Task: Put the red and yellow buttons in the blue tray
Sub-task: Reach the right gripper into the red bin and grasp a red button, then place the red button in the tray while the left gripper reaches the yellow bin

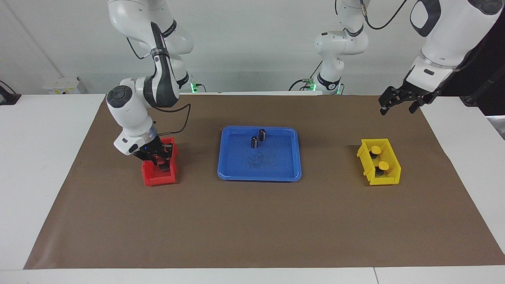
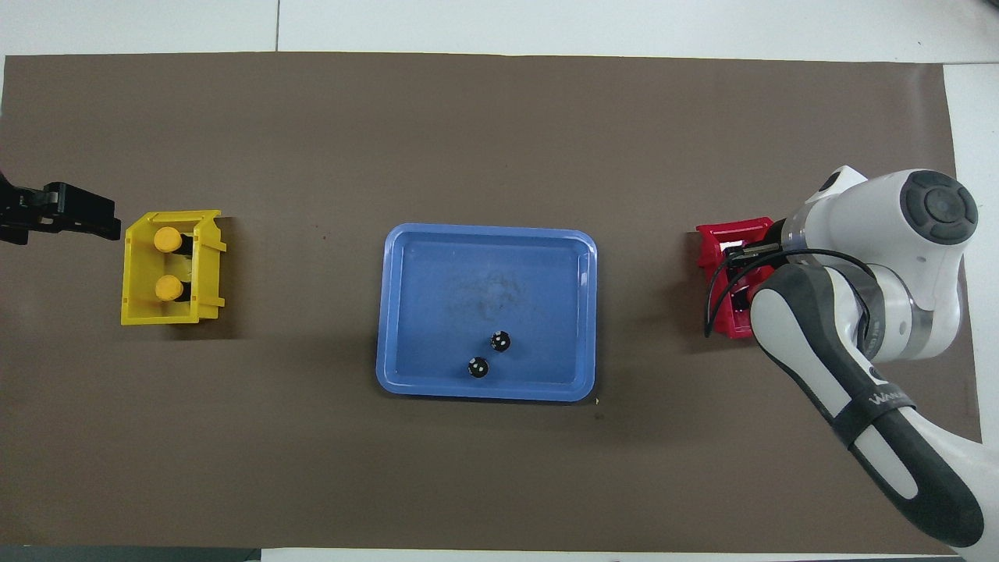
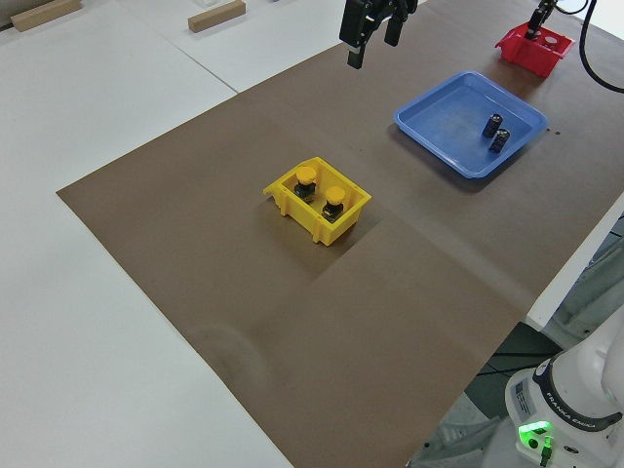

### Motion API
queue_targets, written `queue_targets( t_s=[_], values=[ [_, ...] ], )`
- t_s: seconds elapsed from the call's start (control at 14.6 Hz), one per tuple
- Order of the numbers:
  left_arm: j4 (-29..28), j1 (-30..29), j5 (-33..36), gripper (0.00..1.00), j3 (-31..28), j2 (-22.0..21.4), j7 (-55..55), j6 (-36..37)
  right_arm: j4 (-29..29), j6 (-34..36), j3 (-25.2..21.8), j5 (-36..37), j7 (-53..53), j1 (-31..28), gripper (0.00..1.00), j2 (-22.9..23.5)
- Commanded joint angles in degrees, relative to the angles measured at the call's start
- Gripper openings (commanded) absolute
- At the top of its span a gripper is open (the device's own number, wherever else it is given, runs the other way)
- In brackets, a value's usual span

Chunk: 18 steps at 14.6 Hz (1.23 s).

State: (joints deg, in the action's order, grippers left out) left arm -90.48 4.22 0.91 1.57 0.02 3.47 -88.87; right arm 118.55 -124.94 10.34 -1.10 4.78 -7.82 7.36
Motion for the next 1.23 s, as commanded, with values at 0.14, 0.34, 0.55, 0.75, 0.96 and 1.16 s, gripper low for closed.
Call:
queue_targets(
  t_s=[0.14,0.34,0.55,0.75,0.96,1.16],
  values=[
    [-3.81,-0.35,-0.38,1.00,-0.43,-2.22,0.22,-3.23,-15.33,17.07,0.29,-0.31,1.38,0.52,0.28,0.64],
    [-9.16,-2.36,-0.38,1.00,-0.43,-4.23,-0.31,-10.33,-22.03,17.37,0.30,-0.31,-10.09,8.49,0.28,3.97],
    [-11.81,-6.58,-0.38,1.00,-0.43,-3.63,-4.08,-16.05,-22.48,11.40,0.30,-0.22,-25.12,18.15,0.28,5.73],
    [-17.34,-6.86,-0.38,0.86,-0.43,-2.14,-4.79,-25.18,-24.40,6.38,0.21,4.15,-39.45,27.39,0.28,11.60],
    [-18.41,-5.80,-0.38,0.75,-0.43,2.86,-4.88,-30.91,-25.30,4.71,0.30,8.39,-48.18,32.59,0.28,15.66],
    [-19.37,-5.54,-0.38,0.69,-0.34,6.47,-4.71,-35.21,-23.89,2.51,0.30,8.39,-50.12,33.66,0.28,16.99]
  ],
)
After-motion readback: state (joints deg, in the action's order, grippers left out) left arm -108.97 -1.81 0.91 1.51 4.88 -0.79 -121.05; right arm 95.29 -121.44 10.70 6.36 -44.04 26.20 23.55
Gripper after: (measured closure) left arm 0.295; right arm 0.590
